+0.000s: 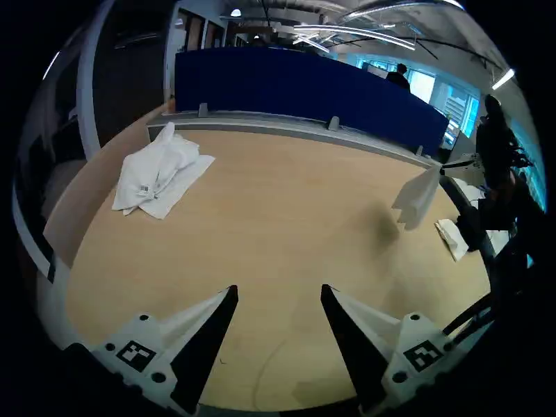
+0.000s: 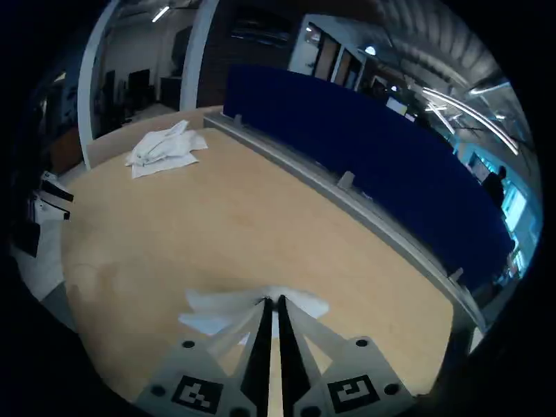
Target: Fold towel
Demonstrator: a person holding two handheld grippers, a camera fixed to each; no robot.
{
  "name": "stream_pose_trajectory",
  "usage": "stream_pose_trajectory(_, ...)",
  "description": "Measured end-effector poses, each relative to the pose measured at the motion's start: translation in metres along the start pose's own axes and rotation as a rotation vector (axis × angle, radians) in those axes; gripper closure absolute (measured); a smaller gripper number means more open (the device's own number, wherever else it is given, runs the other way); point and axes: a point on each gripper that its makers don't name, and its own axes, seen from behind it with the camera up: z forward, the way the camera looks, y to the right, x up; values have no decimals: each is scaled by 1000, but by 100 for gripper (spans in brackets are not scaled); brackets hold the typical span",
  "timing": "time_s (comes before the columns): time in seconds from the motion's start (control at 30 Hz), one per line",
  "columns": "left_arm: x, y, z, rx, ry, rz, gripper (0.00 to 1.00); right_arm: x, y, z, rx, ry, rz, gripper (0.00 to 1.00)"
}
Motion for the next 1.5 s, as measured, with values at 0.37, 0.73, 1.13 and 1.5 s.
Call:
stream_pose_trajectory(0.37,3,6,4,10,-16,15,12,-37,65,-17,-61,-42,31,94)
stream_pose_trajectory(0.73,7,16,9,14,-30,28,12,-77,116,-31,-112,-85,59,94)
stream_pose_trajectory(1.13,9,30,15,13,-43,55,12,-117,158,-42,-157,-126,96,94)
stream_pose_trajectory(1.5,15,45,21,2,-47,75,12,-137,185,-53,-187,-143,118,94)
